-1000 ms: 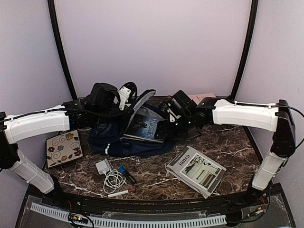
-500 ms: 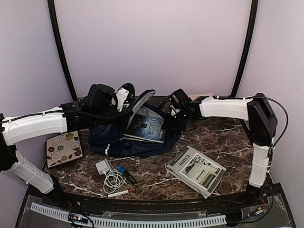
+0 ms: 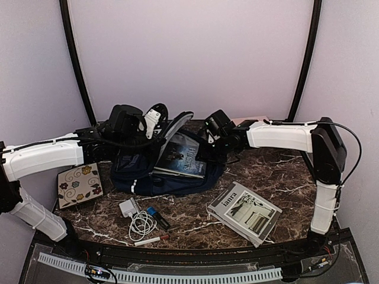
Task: Pack the student bag
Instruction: Adjust the book in the second largest pocket of the bag, then pick up the book from the center of the board.
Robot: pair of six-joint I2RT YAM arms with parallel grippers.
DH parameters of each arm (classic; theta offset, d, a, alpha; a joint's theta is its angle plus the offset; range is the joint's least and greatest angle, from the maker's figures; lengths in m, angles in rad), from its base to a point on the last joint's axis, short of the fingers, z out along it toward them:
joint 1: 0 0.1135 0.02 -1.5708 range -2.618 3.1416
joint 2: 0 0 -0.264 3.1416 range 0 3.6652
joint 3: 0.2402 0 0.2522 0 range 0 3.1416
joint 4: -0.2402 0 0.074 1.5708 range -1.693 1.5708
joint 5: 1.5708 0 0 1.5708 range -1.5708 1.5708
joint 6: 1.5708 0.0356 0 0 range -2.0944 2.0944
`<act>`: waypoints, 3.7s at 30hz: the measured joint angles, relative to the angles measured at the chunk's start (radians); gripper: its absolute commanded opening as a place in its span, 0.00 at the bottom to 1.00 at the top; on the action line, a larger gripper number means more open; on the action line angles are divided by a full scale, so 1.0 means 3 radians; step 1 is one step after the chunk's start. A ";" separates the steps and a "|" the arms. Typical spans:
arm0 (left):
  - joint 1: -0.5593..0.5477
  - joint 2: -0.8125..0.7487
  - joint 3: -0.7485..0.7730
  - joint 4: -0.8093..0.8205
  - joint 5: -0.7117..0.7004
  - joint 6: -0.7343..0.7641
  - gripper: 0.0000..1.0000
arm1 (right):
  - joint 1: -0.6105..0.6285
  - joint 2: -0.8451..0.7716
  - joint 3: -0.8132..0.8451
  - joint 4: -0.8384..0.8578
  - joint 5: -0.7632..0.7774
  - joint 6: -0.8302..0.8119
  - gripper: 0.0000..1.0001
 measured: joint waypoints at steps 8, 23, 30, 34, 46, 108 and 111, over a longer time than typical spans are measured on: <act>0.0000 -0.0018 0.0000 -0.0005 0.0000 0.0013 0.00 | -0.0043 0.0001 -0.0075 0.0023 -0.0045 0.0023 0.52; 0.0000 -0.0018 0.0000 -0.0008 0.0001 0.0048 0.00 | -0.0104 0.0398 0.0116 0.0175 -0.0435 0.0009 0.46; 0.0000 -0.0019 0.0000 -0.0004 0.0022 0.0083 0.00 | -0.0019 0.0590 0.0488 0.0163 -0.0512 0.0009 0.43; 0.0000 -0.0027 0.0000 -0.0004 0.0024 0.0103 0.00 | 0.0109 0.0823 0.0771 0.0284 -0.0613 0.0064 0.43; 0.0000 -0.0042 -0.0001 -0.0005 0.0022 0.0135 0.00 | 0.0182 0.1024 0.0974 0.0589 -0.0786 0.0229 0.45; 0.0000 -0.0042 -0.0019 -0.0003 -0.0009 0.0186 0.00 | -0.0626 -0.1738 -0.2575 -0.0418 -0.0928 -0.0504 0.21; 0.0000 -0.0042 -0.0019 -0.0003 -0.0010 0.0188 0.00 | -0.0612 -0.1769 -0.2564 -0.0381 -0.0979 -0.0552 0.00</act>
